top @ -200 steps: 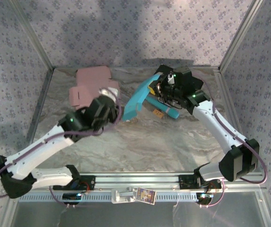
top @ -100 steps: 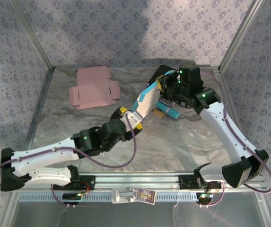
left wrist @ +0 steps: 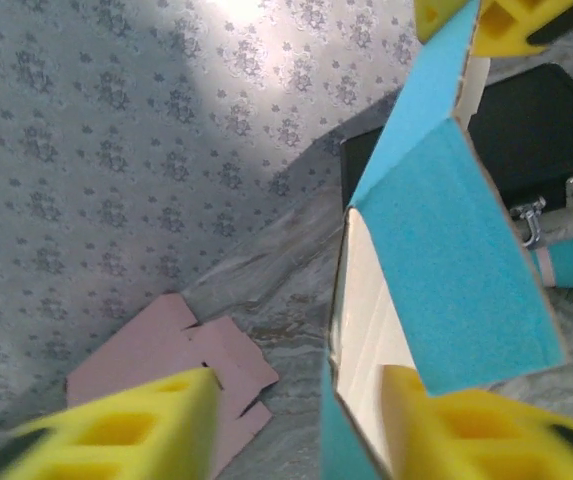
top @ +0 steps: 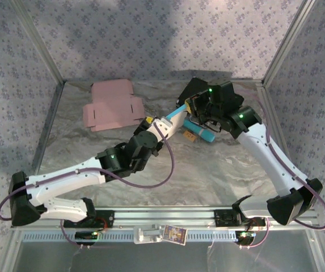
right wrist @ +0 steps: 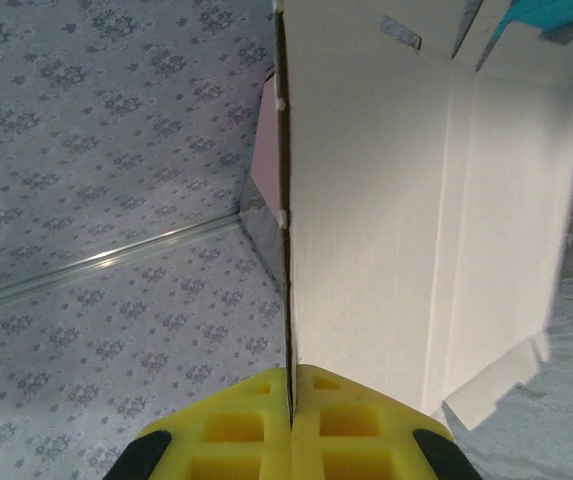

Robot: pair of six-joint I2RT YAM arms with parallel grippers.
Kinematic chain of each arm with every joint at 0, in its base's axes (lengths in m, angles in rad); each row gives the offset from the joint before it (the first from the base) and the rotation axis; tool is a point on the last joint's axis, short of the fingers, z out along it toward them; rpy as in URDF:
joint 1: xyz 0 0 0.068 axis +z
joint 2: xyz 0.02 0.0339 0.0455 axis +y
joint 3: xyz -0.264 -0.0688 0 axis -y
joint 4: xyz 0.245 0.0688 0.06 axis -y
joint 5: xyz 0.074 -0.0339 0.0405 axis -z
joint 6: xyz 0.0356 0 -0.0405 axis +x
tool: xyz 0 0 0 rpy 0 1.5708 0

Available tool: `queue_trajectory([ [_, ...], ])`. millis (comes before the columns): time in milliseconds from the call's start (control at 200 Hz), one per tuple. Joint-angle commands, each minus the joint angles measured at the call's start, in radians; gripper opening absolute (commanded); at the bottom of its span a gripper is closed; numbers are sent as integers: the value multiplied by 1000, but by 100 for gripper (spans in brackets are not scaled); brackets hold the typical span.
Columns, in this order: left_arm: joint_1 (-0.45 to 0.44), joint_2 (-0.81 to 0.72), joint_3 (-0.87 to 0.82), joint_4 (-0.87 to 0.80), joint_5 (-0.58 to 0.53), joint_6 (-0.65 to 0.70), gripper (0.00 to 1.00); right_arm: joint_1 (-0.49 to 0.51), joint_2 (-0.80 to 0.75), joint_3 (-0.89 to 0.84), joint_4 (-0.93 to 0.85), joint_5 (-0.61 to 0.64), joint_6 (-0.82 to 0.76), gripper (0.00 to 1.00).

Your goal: Fold the paper box

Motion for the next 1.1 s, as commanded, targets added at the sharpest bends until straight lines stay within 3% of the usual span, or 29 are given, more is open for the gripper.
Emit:
queue_trajectory([
  [0,12,-39,27,-40,66,-14,21,11,6,45,-31,30,20,0],
  [95,16,-53,31,-73,102,-31,0,18,13,49,-18,35,18,0],
  [220,39,-104,25,-106,204,-94,0,35,18,66,-6,51,-11,0],
  [400,219,-216,-20,-146,591,-337,0,71,-2,91,30,113,-83,50],
  [500,349,-272,-105,-134,763,-427,0,87,-17,85,27,142,-100,67],
  [810,526,-284,-376,49,805,-377,0,122,-8,-62,99,112,-73,70],
  [1094,537,-206,-500,208,813,-300,0,154,67,-176,228,86,-78,63],
])
